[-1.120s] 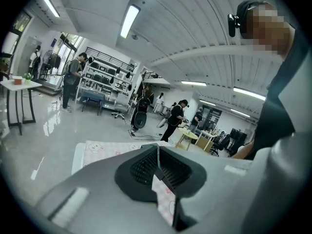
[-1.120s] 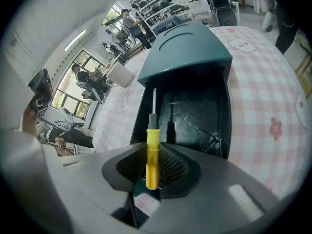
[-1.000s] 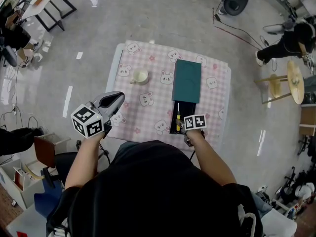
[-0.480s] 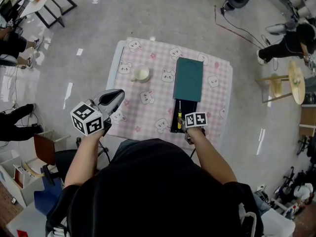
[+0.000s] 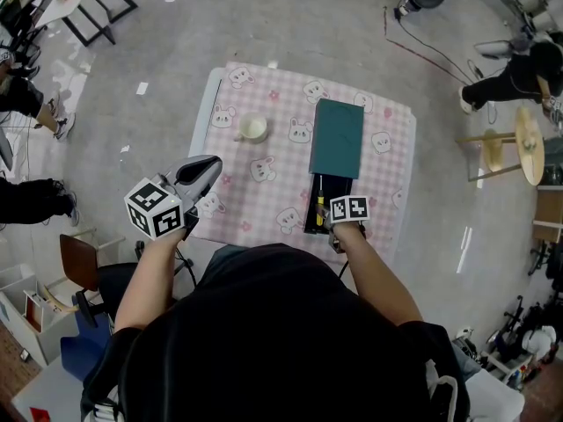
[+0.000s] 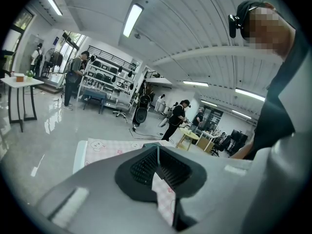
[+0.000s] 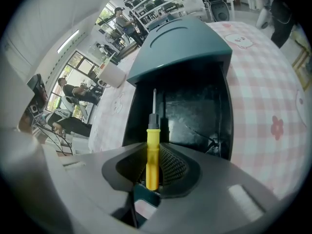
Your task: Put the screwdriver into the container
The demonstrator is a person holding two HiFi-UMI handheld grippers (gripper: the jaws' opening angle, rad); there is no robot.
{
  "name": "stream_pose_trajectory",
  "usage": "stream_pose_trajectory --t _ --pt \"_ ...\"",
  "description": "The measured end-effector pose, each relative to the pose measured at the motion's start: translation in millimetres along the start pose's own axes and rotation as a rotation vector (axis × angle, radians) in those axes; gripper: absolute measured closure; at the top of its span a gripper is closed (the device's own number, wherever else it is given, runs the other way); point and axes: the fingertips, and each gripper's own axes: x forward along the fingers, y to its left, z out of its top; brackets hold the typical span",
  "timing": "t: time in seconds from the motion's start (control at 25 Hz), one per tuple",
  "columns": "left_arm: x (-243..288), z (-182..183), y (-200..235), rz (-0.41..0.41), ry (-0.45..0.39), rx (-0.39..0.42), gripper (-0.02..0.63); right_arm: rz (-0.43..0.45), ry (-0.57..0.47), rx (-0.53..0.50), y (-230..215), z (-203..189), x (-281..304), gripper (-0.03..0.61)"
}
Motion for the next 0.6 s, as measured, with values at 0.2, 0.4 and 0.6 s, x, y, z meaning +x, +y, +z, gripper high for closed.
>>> stream_pose_trajectory --t 0.2,0.4,0.6 --pt "3.7 0.9 1.5 0.000 0.001 -0.004 0.603 0.000 0.006 0.008 -2.8 2.9 1.6 0.474" --pt "2.9 0.0 1.7 -0.005 0.005 -0.005 0.603 -0.005 0.009 0.021 -2.5 4.5 3.1 0.474" --pt "0.7 1.0 2.8 0.002 0.002 -0.008 0.603 -0.016 0.010 0.033 -4.4 5.4 2.4 0.472"
